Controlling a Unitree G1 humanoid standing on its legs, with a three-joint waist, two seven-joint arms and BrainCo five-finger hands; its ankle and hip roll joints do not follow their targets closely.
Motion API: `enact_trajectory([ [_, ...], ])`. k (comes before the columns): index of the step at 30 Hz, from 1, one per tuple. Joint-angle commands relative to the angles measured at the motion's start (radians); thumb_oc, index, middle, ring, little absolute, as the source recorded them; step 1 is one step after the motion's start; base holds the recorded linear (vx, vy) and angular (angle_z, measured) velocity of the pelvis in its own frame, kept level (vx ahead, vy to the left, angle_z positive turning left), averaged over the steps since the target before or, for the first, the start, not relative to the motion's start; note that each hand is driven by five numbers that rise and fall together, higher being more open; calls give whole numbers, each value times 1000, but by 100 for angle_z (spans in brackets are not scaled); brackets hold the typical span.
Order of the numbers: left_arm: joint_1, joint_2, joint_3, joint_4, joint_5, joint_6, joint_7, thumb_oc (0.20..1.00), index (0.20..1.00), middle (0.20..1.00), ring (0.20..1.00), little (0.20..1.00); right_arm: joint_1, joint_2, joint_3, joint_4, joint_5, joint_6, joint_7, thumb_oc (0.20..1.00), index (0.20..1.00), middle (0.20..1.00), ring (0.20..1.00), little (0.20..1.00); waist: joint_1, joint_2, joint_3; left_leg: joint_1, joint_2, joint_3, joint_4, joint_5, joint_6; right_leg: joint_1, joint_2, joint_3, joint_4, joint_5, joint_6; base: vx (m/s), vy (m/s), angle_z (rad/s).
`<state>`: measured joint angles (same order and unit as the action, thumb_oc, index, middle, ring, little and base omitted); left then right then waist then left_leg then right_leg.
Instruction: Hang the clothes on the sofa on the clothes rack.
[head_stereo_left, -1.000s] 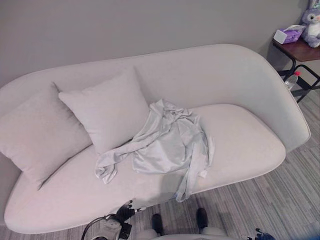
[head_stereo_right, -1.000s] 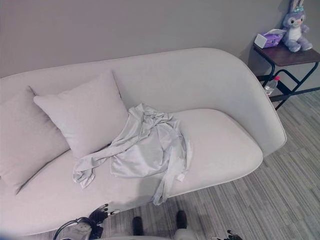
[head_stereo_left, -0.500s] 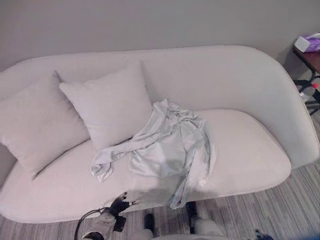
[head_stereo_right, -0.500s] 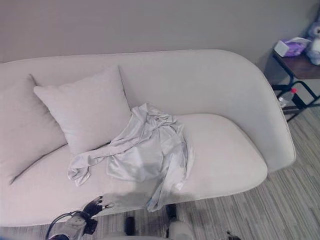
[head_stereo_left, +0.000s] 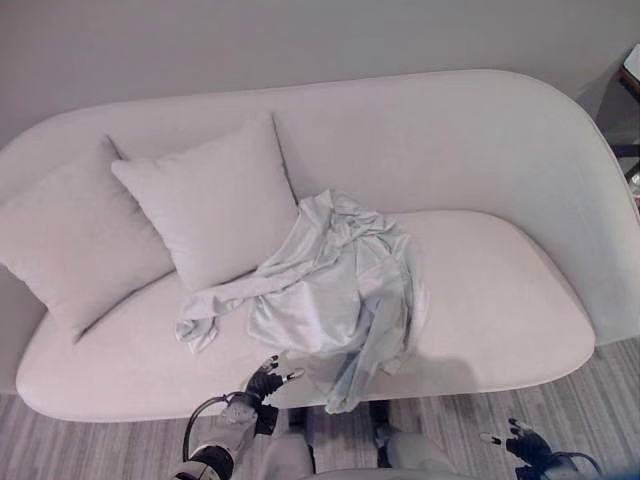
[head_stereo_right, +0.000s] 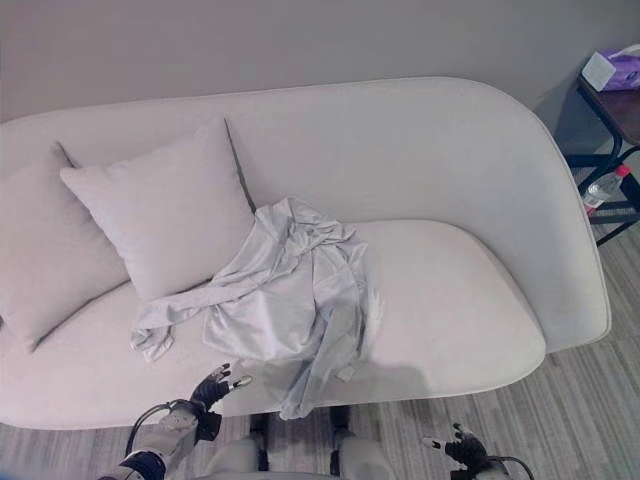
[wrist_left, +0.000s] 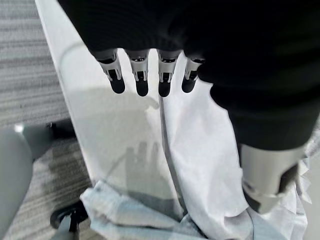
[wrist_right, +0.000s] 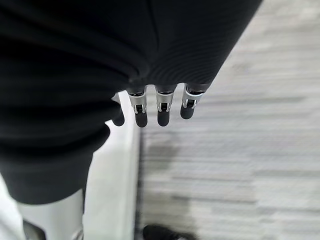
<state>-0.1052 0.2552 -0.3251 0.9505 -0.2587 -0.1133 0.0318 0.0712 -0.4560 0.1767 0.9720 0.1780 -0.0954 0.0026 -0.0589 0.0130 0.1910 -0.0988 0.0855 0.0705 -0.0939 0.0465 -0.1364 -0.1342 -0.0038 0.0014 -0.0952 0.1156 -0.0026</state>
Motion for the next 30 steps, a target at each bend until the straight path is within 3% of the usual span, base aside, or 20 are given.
enact_trajectory([
  [1, -17, 64, 15, -68, 9, -34, 11, 1000, 1000, 1000, 1000, 1000, 29, -65, -42, -63, 20, -12, -23, 1000, 1000, 1000, 1000, 1000, 8, -25, -36, -26, -31, 22, 7, 34, 50, 24, -97, 62, 18, -65, 150, 27, 81, -24],
  [5, -50, 110, 42, -154, 7, -38, 29, 1000, 1000, 1000, 1000, 1000, -8, -137, -86, -208, 19, -21, -39, 1000, 1000, 1000, 1000, 1000, 14, -22, -24, -46, -49, 41, 7, 25, 57, -19, -120, 73, 8, -31, 168, 2, 89, -34],
  [8, -173, 134, 39, -148, 42, -32, 77, 1000, 1000, 1000, 1000, 1000, -110, -197, -80, -298, 13, -32, -68, 1000, 1000, 1000, 1000, 1000, 18, -26, 11, -84, -55, 41, 7, 30, 58, -74, -126, 74, 8, -4, 179, -69, 31, -4],
  [15, -518, 183, -69, -139, 88, -34, 160, 1000, 1000, 1000, 1000, 1000, -400, -279, -30, -344, 65, -60, -169, 1000, 1000, 1000, 1000, 1000, 16, -36, 82, -184, -58, 15, 7, 59, 47, -171, -119, 75, 8, 31, 192, -60, -17, 4],
  [21, -851, 261, -198, -15, 146, -34, 245, 1000, 1000, 1000, 1000, 1000, -729, -332, 98, -201, 151, -85, -239, 1000, 1000, 1000, 1000, 1000, 18, -39, 132, -282, -60, -6, 7, 88, 32, -266, -108, 70, 8, 56, 211, -58, -15, 2],
  [23, -987, 279, -245, 53, 146, -29, 273, 1000, 1000, 1000, 1000, 1000, -898, -359, 193, -91, 178, -82, -248, 1000, 1000, 1000, 1000, 1000, 23, -36, 145, -338, -60, -14, 7, 106, 26, -318, -108, 67, 8, 67, 215, -56, -3, 7],
  [30, -1183, 321, -342, 131, 279, 9, 361, 1000, 1000, 1000, 1000, 1000, -1140, -356, 350, 60, 213, -71, -249, 1000, 1000, 1000, 1000, 1000, 41, -13, 183, -410, -74, -28, 7, 129, 18, -380, -105, 53, 8, 78, 213, -17, 3, 4],
])
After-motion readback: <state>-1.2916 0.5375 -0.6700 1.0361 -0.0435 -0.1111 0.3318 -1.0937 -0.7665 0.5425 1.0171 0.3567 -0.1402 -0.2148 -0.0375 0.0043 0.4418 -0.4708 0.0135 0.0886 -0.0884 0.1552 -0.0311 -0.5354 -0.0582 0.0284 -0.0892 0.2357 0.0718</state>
